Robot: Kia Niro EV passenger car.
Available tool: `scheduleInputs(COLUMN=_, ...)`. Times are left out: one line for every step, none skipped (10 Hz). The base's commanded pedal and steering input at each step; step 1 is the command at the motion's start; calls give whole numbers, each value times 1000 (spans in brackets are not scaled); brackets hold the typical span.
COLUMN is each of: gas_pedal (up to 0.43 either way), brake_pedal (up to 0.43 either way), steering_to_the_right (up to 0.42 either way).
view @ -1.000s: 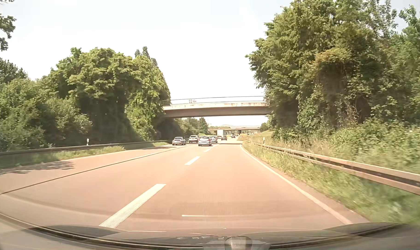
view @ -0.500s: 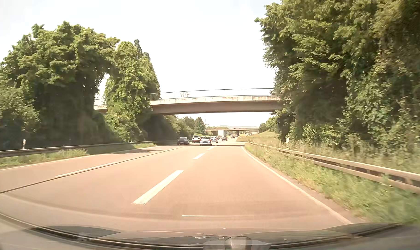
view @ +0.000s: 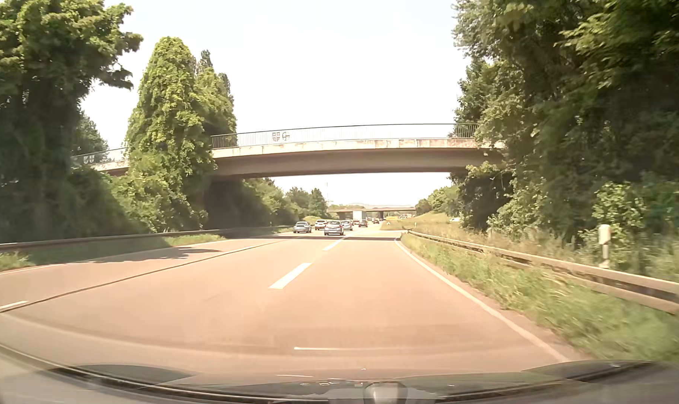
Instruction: Follow the waypoints while adhering to traffic rules and regulations
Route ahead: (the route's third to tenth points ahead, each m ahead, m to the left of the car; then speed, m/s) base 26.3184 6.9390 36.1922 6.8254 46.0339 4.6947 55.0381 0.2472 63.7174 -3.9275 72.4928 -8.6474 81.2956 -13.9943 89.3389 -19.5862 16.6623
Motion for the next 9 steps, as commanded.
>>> scheduleInputs(gas_pedal=0, brake_pedal=0, steering_to_the_right=8)
scheduleInputs(gas_pedal=0, brake_pedal=0, steering_to_the_right=8)
scheduleInputs(gas_pedal=0, brake_pedal=0, steering_to_the_right=8)
scheduleInputs(gas_pedal=0, brake_pedal=0, steering_to_the_right=9)
scheduleInputs(gas_pedal=0, brake_pedal=0, steering_to_the_right=11)
scheduleInputs(gas_pedal=0, brake_pedal=0, steering_to_the_right=11)
scheduleInputs(gas_pedal=0, brake_pedal=0, steering_to_the_right=12)
scheduleInputs(gas_pedal=0, brake_pedal=0, steering_to_the_right=12)
scheduleInputs(gas_pedal=0, brake_pedal=0, steering_to_the_right=14)
